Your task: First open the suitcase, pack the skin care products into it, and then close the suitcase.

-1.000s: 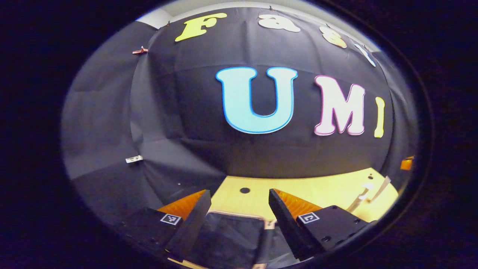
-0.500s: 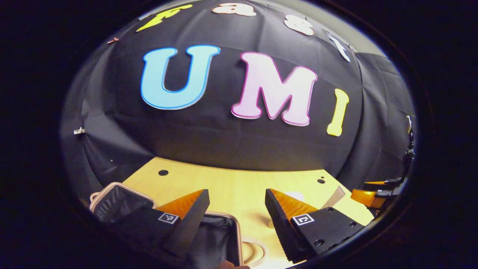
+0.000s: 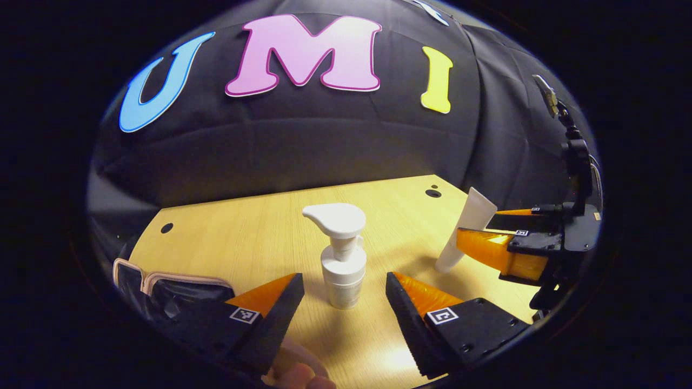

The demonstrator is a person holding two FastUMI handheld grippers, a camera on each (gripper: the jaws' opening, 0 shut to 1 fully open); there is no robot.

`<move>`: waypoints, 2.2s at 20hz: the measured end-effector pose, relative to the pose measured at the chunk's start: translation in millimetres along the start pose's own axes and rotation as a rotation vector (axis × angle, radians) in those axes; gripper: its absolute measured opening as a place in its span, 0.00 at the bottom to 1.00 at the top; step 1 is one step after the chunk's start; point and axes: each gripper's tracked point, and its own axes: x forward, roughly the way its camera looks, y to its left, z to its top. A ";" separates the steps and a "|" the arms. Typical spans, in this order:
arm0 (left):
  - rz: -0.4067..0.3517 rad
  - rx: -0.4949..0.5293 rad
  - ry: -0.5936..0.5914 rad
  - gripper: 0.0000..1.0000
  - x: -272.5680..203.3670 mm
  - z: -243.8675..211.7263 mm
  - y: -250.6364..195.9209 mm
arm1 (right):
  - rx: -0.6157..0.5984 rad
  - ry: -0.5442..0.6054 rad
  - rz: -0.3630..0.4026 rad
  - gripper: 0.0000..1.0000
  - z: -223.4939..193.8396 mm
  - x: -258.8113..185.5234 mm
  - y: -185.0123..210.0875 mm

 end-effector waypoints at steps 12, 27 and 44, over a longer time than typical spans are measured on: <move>0.081 0.003 0.108 0.78 74.3 -19.5 3.5 | 0.017 0.091 -0.021 0.98 -37.2 58.1 -17.0; 0.062 -0.133 0.322 0.58 -114.5 -6.1 85.9 | 0.042 0.010 -0.001 0.37 11.8 -2.8 13.7; 0.120 -0.188 1.132 0.57 -157.3 -220.7 244.7 | -0.029 -0.125 0.080 0.36 48.4 -134.5 147.1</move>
